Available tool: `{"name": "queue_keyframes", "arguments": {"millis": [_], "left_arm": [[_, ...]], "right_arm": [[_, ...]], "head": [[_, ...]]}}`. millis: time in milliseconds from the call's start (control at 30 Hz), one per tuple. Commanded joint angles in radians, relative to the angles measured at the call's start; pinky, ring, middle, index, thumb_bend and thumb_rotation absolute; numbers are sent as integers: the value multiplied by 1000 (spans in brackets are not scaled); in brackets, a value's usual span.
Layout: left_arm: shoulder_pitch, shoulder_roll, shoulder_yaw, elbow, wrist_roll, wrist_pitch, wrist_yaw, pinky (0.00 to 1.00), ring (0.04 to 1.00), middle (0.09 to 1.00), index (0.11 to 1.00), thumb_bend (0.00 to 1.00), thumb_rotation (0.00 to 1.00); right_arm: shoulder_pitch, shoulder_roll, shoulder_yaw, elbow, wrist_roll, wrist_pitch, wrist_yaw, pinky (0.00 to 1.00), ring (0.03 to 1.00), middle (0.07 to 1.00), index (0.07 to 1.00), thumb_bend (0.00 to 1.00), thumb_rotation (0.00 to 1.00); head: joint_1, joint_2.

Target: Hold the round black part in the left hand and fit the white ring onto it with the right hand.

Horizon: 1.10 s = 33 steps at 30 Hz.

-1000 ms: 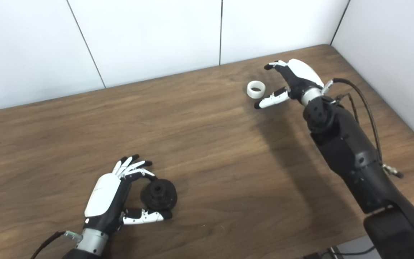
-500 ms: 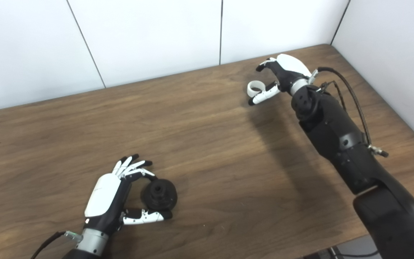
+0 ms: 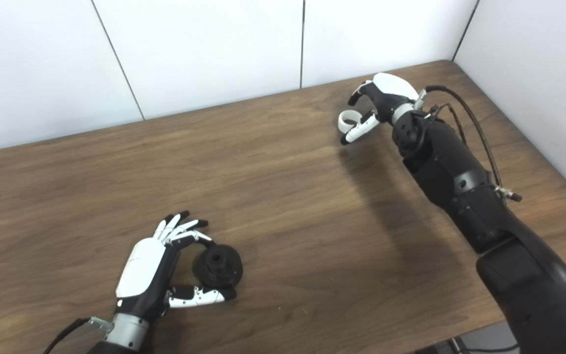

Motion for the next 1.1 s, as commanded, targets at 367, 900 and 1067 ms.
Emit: {"name": "queue_keyframes", "arguments": {"millis": [367, 900, 1067], "left_arm": [[40, 17, -24, 9, 20, 44, -52, 1000, 962, 836, 484, 524, 61], [42, 19, -28, 3, 23, 43, -50, 1000, 960, 833, 484, 524, 63], [42, 20, -29, -2, 23, 48, -57, 1000, 963, 837, 484, 524, 63]], "right_arm": [[-49, -38, -16, -13, -20, -8, -24, 1000, 970, 931, 667, 803, 220], [-49, -35, -7, -13, -21, -23, -27, 992, 970, 924, 649, 795, 212], [-53, -33, 1, -11, -25, -21, -22, 992, 973, 926, 652, 790, 224]], "head": [[-4, 7], [-1, 15], [1, 15]]}}
